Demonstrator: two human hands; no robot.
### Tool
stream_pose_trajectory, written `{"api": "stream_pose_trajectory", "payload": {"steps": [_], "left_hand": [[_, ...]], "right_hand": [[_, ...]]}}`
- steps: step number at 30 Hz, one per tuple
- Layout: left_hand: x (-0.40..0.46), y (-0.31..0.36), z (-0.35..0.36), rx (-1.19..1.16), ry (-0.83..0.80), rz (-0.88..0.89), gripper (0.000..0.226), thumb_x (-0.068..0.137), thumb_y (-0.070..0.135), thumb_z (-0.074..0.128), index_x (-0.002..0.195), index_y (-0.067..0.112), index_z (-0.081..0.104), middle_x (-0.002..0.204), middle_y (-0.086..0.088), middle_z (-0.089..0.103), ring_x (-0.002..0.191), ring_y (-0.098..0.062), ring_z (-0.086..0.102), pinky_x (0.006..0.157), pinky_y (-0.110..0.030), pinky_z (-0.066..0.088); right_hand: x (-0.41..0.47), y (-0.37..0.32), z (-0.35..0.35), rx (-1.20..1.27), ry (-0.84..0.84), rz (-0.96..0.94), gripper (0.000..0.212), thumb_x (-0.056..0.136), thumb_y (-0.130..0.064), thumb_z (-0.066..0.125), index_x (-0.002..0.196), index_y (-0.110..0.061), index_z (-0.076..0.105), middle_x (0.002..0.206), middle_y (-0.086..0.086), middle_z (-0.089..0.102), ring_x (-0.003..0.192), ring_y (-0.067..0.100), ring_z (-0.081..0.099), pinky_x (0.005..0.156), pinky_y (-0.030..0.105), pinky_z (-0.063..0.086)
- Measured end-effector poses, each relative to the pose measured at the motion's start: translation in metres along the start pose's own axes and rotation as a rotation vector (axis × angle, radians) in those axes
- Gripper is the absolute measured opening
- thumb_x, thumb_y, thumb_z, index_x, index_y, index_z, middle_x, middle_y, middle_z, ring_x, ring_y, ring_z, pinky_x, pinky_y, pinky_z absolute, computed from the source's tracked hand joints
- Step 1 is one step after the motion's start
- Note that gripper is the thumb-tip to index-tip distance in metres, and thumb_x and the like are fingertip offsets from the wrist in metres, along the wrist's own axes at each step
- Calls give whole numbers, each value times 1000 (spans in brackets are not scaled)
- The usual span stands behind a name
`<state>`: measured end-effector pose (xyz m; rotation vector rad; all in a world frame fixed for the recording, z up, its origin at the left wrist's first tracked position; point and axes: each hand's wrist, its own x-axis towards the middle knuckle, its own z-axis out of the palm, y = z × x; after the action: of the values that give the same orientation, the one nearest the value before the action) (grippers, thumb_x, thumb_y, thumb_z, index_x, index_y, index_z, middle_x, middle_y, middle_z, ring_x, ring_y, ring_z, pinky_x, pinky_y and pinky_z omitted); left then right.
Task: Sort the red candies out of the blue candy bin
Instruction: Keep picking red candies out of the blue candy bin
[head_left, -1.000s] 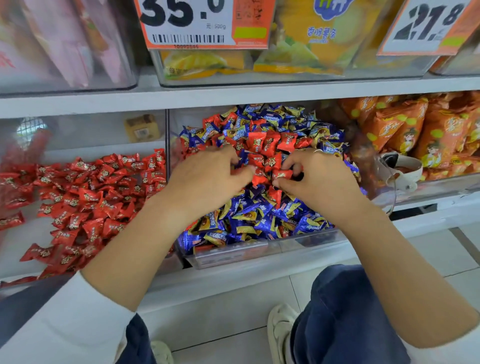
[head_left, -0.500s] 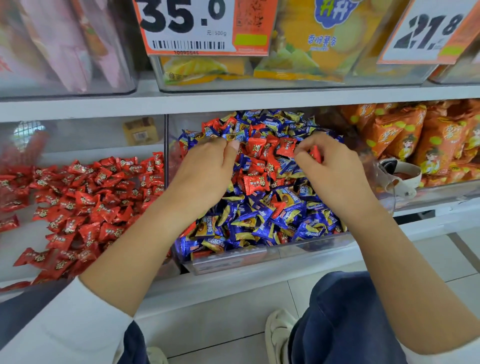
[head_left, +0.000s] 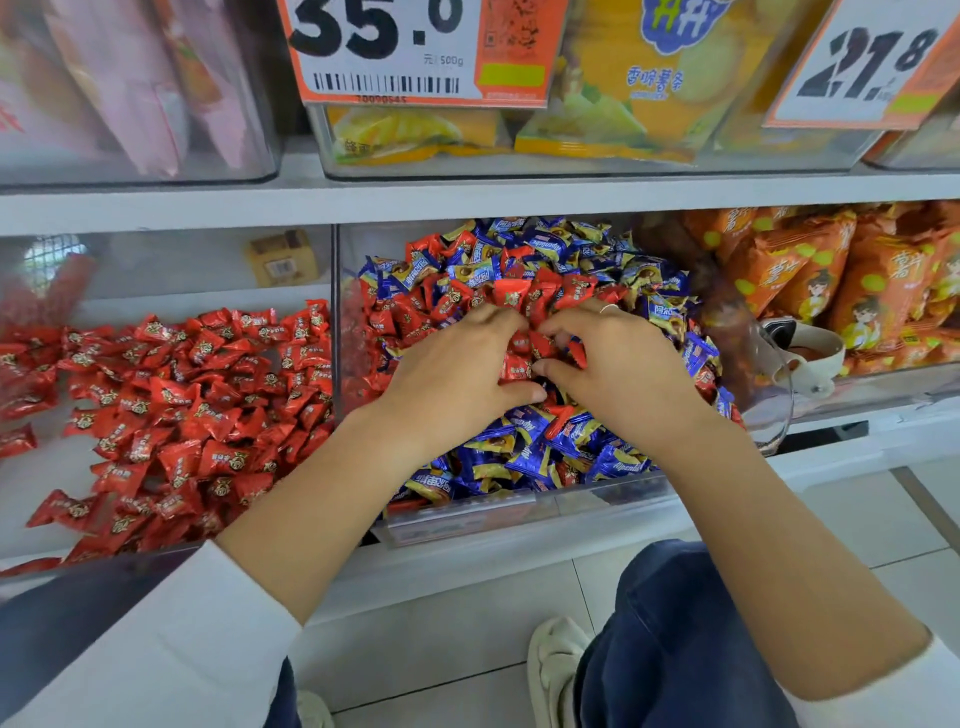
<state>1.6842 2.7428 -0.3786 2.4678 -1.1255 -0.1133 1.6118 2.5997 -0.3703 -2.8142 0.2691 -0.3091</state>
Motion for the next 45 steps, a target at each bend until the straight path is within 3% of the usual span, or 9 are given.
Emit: {"api": "stream_pose_trajectory", "payload": {"steps": [6, 10, 16, 18, 24, 31, 39, 41, 45], "left_hand": [[-5, 4, -1, 39, 141, 10, 38, 90, 48, 54, 122, 29, 50, 92, 7, 61, 85, -19, 59, 61, -28, 33], [-6, 4, -9, -66, 223, -16, 17, 90, 39, 54, 106, 33, 57, 54, 8, 50, 49, -6, 45, 47, -27, 30], [-4, 0, -25, -273, 272, -116, 17, 86, 35, 58, 88, 18, 59, 65, -3, 58, 60, -18, 53, 58, -34, 41], [-1, -3, -26, -306, 306, -166, 24, 85, 33, 58, 83, 9, 60, 64, -8, 58, 61, -24, 52, 59, -36, 40], [7, -5, -31, -286, 246, -255, 15, 86, 31, 51, 94, 18, 52, 72, -5, 67, 64, -24, 58, 61, -35, 43], [7, -10, -31, -143, 152, -278, 58, 98, 51, 24, 65, 9, 48, 57, -8, 57, 59, -22, 59, 84, -42, 46], [29, -3, -40, -165, 155, -274, 25, 90, 24, 52, 102, 8, 67, 99, -11, 68, 70, -21, 54, 68, -30, 40], [33, 4, -37, -134, 88, -234, 39, 94, 31, 48, 131, 18, 52, 121, -5, 62, 74, -17, 57, 72, -24, 37], [44, 11, -20, -57, -133, -231, 73, 94, 53, 42, 150, 15, 16, 137, -8, 50, 95, -23, 62, 75, -24, 40]], "right_hand": [[1, -2, -18, 324, 190, 166, 7, 85, -22, 56, 89, -19, 60, 72, 1, 61, 63, 16, 53, 63, 31, 40], [3, 12, -30, 431, 277, 292, 14, 90, -25, 48, 92, -18, 60, 68, 0, 59, 58, 12, 46, 60, 29, 36], [8, 20, -33, 293, 361, 308, 29, 89, -42, 57, 89, -14, 64, 67, -1, 60, 62, 16, 52, 58, 30, 36], [13, 18, -28, 245, 331, 258, 16, 89, -27, 57, 100, -19, 67, 88, 2, 68, 75, 19, 57, 66, 29, 39], [20, 14, -13, -80, 4, 53, 56, 88, -18, 55, 141, -33, 41, 144, 4, 40, 111, 29, 56, 87, 38, 50], [16, 18, -10, 48, 81, 25, 23, 91, -32, 59, 111, -21, 60, 99, 10, 62, 75, 27, 59, 66, 33, 47], [11, 38, -39, 299, 227, 253, 26, 87, -37, 62, 89, -11, 65, 72, 8, 67, 73, 27, 64, 73, 37, 51], [10, 43, -40, 306, 192, 252, 12, 85, -24, 62, 94, -18, 68, 81, 5, 70, 76, 25, 65, 76, 35, 51], [11, 40, -40, 268, 141, 139, 37, 82, -11, 59, 115, -28, 65, 106, -2, 63, 78, 15, 58, 70, 25, 43]]}}
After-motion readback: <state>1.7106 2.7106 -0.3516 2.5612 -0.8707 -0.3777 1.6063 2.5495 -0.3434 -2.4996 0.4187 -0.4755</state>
